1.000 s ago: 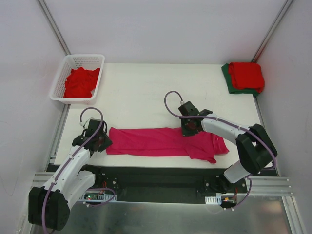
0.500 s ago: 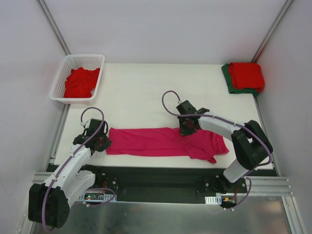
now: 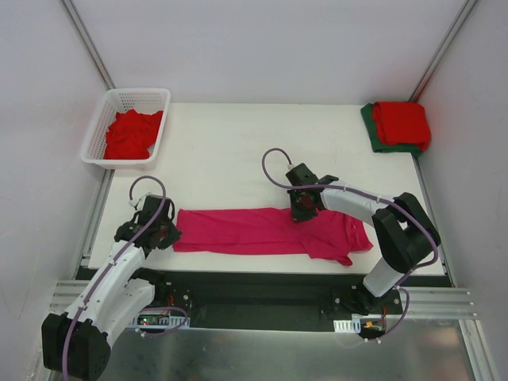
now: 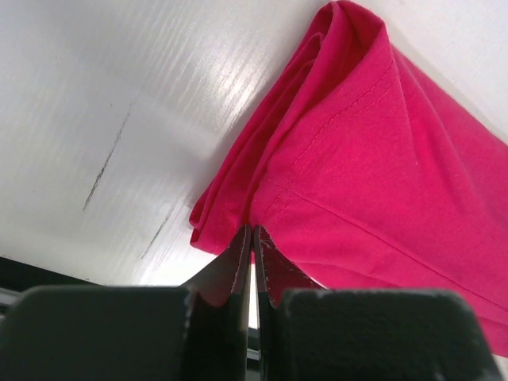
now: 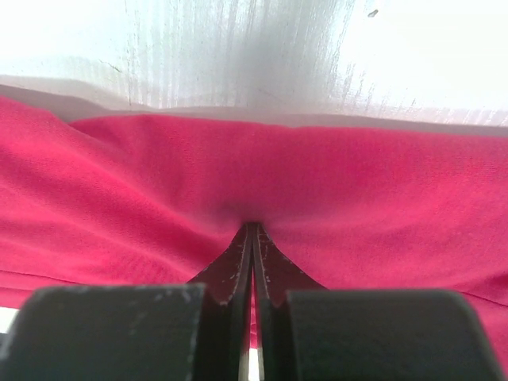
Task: Fold and stack the t-shirts
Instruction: Fold the other side of the tshirt into a rectangle
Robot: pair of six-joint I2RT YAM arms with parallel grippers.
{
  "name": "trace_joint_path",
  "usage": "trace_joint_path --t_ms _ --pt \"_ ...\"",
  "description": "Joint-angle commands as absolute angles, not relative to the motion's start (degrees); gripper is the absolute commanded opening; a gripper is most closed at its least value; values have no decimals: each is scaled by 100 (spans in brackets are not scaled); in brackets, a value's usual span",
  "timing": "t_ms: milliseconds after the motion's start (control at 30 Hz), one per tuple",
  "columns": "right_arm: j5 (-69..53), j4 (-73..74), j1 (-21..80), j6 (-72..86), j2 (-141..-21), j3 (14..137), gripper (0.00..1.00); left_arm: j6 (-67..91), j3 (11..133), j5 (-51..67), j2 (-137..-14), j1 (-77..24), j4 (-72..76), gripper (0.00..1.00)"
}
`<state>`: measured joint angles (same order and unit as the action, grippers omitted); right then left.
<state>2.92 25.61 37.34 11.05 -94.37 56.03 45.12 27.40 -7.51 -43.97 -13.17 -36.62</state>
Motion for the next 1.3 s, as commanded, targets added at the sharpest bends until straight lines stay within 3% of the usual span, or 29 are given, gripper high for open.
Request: trace_joint_path --t_ms 0,833,967,1100,1267 --pt "237 2487 3762 1072 -9431 5818 1 4851 2883 -756 -4324 -1485 -4034 0" --pt "141 2461 3753 1046 -9448 5862 2 5968 2944 -1810 -4526 -2144 -4957 0" --pt "141 2470 3753 1037 -9440 5862 1 6047 2962 -1916 -4448 -2180 -5045 27" --pt "123 2478 3762 1028 -9448 5862 1 6091 2979 -2004 -4228 -2188 -5089 43" --pt "184 2522 3753 1028 -9378 5889 2 6038 3260 -2118 -3868 -2188 -5194 47"
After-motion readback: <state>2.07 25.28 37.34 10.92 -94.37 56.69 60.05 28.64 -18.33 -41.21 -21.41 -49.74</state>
